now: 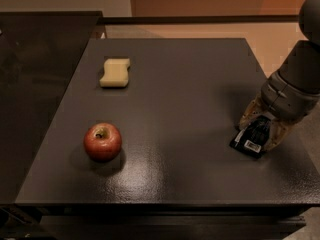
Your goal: Move rxbar blueberry near sponge
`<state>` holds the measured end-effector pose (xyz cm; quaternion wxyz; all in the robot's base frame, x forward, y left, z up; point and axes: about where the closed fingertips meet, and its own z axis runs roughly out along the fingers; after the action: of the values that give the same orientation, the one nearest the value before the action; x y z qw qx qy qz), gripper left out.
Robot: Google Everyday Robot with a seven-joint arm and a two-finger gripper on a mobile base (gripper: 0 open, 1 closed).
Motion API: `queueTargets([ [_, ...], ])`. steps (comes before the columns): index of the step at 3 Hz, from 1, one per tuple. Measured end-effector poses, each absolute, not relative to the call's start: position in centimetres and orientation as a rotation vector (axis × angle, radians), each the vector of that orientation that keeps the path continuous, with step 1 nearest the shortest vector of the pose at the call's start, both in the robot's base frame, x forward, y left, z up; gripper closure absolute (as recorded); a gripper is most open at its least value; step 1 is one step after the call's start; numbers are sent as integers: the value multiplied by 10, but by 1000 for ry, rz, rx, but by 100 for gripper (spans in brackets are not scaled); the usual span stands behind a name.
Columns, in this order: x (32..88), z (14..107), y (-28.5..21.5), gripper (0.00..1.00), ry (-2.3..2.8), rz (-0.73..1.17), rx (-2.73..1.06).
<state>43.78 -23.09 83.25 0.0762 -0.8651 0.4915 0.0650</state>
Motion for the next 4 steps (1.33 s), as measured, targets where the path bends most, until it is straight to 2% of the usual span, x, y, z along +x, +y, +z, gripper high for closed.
queueTargets([
  [1,438,833,-230,100,1473,191,-2593],
  [4,470,860,-181,100,1439,15,-2546],
])
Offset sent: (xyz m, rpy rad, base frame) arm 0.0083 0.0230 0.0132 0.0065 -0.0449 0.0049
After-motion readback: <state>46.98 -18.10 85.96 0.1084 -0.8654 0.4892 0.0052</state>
